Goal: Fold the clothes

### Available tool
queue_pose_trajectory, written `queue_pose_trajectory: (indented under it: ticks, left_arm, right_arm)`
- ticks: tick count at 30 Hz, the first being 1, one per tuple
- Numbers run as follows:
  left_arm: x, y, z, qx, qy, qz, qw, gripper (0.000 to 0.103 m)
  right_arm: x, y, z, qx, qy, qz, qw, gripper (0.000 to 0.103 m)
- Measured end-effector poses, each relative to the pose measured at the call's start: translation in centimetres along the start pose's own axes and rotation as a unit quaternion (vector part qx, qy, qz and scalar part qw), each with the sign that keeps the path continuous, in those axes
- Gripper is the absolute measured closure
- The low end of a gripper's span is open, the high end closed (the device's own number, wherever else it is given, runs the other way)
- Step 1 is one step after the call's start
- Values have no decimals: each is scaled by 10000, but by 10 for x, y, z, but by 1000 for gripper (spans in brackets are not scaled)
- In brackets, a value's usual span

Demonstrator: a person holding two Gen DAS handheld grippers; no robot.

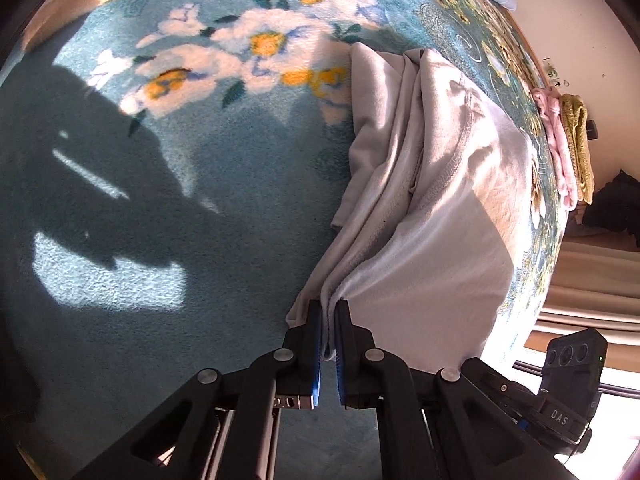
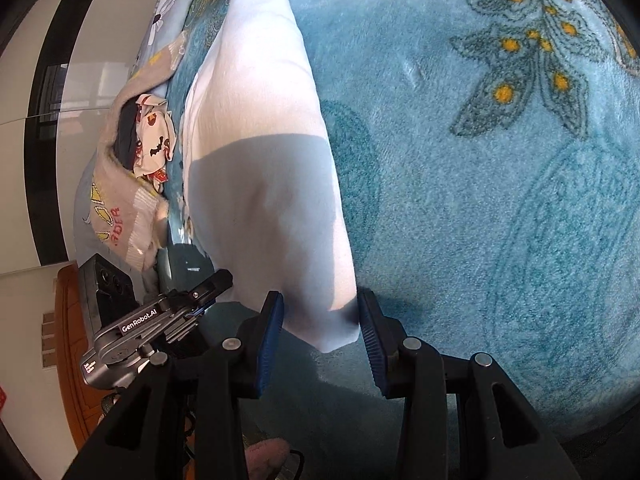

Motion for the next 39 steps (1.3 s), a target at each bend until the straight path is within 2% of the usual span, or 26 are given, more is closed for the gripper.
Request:
queue_pose_trajectory:
  ticks: [1, 2, 3, 4, 5, 10, 15, 21, 27, 30, 35, 37, 39]
  left_arm:
    - [0, 0, -2, 85, -95, -23, 9999, 94]
    - [0, 0, -4, 178, -198, -47, 9996, 93]
    - [1, 0, -5, 299, -312, -91, 9990, 93]
    - [1, -1, -5, 427, -428, -140, 9981, 92]
    - [2, -2, -6, 556, -544, -189, 9968, 90]
    - [-6, -19, -1, 819, -554, -35, 9951, 58]
    - [-18, -29, 10, 995, -347, 71, 9944, 47]
    - [-26, -6, 33, 1225, -413, -67, 9916, 46]
    - [-40, 17, 55, 1512, -579, -122, 9867, 45]
    - [-50, 26, 68, 1656, -670, -86, 9839, 41]
    - [-59, 32, 75, 1596, -613, -92, 9852, 39]
    - [-61, 32, 78, 1582, -523, -76, 9860, 39]
    - [-59, 30, 80, 1540, -392, -81, 9873, 39]
  right_arm:
    - [1, 2, -1, 28, -30, -25, 10000, 67]
    - [1, 1, -1, 37, -44, -16, 10000, 84]
    - [0, 0, -1, 2, -36, -2, 10000, 92]
    - [0, -1, -1, -67, -12, 9, 10000, 94]
    - [0, -3, -1, -108, -8, 26, 9999, 96]
    - [-3, -19, -5, -219, -140, 120, 9996, 97]
    - [-19, -59, 14, -64, -344, 333, 9988, 97]
    - [-29, -81, 43, -209, 34, 529, 9984, 97]
    - [-40, -104, 71, -353, 412, 725, 9959, 93]
    - [-34, -108, 83, -517, 744, 886, 9919, 92]
    - [-19, -108, 98, -907, 1360, 1076, 9807, 63]
    - [-13, -99, 99, -1027, 1510, 992, 9782, 60]
    - [-11, -89, 98, -914, 1519, 889, 9801, 60]
Point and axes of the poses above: each gripper's, at about its wrist camera, not at the fingertips, and y roughly the way its jaws point, z to its right, x to its underside, the point moved 9 cm from there along y, roughly the way its jaws point
